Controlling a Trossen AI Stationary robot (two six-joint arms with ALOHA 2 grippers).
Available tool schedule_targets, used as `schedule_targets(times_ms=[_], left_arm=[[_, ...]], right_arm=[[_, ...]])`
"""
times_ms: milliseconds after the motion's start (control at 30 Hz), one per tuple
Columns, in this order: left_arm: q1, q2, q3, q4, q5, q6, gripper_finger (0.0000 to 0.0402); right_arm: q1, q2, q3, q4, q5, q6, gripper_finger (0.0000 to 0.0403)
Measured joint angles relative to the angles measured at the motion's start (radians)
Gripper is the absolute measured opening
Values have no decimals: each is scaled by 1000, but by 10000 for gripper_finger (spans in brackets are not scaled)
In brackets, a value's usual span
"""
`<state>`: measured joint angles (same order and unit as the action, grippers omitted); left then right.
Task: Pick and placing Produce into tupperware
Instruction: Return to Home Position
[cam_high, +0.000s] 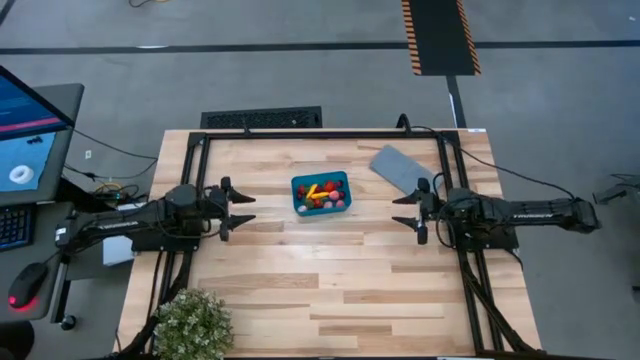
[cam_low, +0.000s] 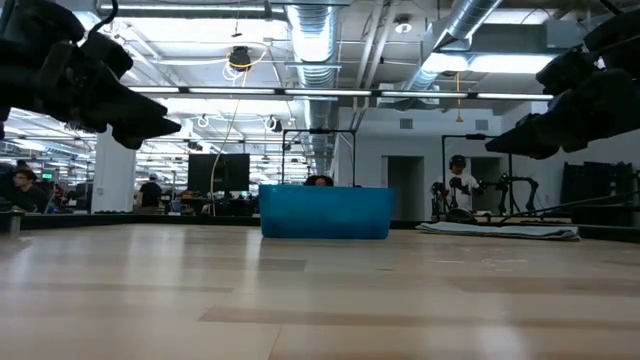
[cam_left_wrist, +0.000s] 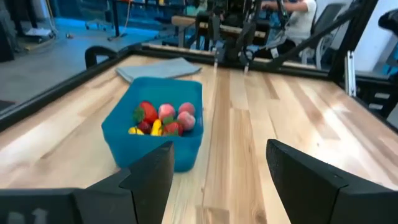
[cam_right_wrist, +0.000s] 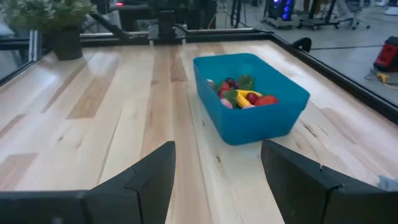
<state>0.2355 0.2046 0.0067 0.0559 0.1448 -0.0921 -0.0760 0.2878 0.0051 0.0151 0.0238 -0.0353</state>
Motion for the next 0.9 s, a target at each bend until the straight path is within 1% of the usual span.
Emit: schedule_targets(times_ms=[167,267,367,533,900], left_arm=[[0,57,0,0,0,4,245],[0,103,0,-1,-6,31,245],[0,139,0,-3,-19,33,245],[0,161,0,-3,-19,-1,245],[0,161,0,-5,-29,-153,245]], right_arm=[[6,1,0,0,1,0,260],[-8,21,0,0,3,2,260],[-29,28,0,1,9,44,260],[-51,28,0,1,6,107,260],[-49,28,0,0,3,114,260]])
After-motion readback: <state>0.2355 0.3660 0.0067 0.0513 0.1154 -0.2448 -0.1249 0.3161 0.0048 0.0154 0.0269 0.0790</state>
